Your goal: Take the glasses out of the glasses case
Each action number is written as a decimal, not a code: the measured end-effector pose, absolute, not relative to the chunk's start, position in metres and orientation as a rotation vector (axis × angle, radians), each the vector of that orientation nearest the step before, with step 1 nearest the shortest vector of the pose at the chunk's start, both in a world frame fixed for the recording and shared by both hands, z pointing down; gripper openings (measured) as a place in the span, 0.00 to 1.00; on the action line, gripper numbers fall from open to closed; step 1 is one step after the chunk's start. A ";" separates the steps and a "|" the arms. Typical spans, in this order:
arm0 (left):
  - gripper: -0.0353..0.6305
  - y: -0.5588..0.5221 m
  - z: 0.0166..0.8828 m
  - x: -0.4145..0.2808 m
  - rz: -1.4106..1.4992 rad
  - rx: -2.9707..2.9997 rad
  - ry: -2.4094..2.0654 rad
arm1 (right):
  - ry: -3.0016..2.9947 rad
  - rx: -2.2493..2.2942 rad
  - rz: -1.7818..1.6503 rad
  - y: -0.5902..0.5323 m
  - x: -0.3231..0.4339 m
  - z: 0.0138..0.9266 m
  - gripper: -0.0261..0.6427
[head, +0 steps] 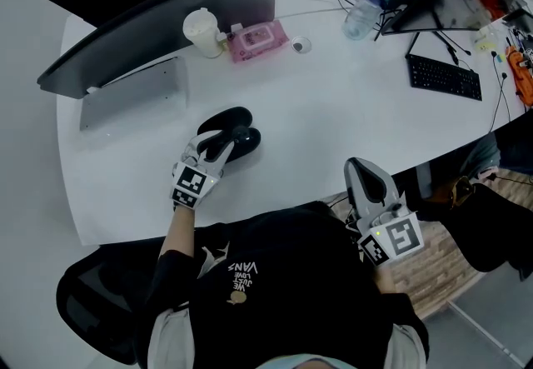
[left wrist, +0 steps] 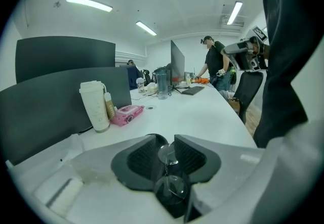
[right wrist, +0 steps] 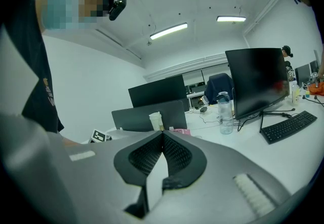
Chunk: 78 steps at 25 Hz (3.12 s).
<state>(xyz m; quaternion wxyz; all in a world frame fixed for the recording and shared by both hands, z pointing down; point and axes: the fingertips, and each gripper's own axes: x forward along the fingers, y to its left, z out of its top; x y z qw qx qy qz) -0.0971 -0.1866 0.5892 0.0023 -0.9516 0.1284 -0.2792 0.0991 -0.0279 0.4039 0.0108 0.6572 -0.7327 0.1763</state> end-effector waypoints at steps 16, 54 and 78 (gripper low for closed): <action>0.22 -0.183 0.630 -0.098 -1.041 -2.954 0.285 | -2.258 2.060 0.567 -0.026 0.100 0.408 0.04; 0.07 -0.185 0.658 -0.099 -1.175 -2.927 0.245 | -2.249 2.070 0.581 -0.024 0.106 0.410 0.04; 0.06 -0.188 0.620 -0.108 -1.076 -2.935 0.442 | -2.342 1.993 0.569 -0.025 0.105 0.406 0.04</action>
